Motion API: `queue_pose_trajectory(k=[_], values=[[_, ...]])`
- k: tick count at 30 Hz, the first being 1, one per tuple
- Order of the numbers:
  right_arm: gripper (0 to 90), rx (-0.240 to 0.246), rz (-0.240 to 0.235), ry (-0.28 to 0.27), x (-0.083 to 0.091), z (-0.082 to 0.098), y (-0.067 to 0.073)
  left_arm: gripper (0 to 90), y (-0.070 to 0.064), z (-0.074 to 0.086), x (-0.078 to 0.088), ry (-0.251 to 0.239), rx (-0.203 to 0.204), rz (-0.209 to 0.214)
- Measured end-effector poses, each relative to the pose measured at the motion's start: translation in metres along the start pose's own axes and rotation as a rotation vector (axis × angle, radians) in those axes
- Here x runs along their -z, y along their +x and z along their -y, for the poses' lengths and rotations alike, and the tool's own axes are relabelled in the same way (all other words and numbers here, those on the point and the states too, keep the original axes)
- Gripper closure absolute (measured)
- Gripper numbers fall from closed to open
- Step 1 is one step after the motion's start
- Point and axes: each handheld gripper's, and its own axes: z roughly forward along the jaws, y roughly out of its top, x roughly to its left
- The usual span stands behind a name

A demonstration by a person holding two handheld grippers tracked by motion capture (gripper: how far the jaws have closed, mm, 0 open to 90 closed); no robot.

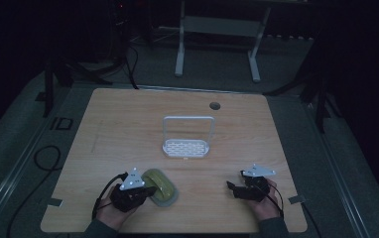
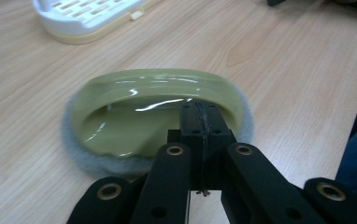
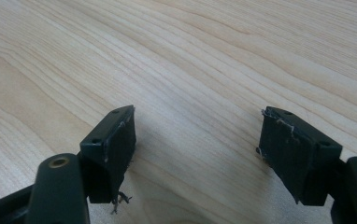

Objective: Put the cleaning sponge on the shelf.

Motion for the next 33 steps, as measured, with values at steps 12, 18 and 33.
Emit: queue_pose_trajectory(k=[12,18,33], values=[[26.7,0.000,0.000,0.000,0.000,0.000,0.000,90.0,-0.019,-0.011,-0.022,0.054,-0.072,0.058],[26.7,0.000,0.000,0.000,0.000,0.000,0.000,90.0,-0.020,-0.017,-0.032,0.059,-0.082,0.060],[26.7,-0.001,0.000,0.000,0.000,0.000,0.000,90.0,0.003,-0.038,-0.044,0.038,-0.050,-0.003]])
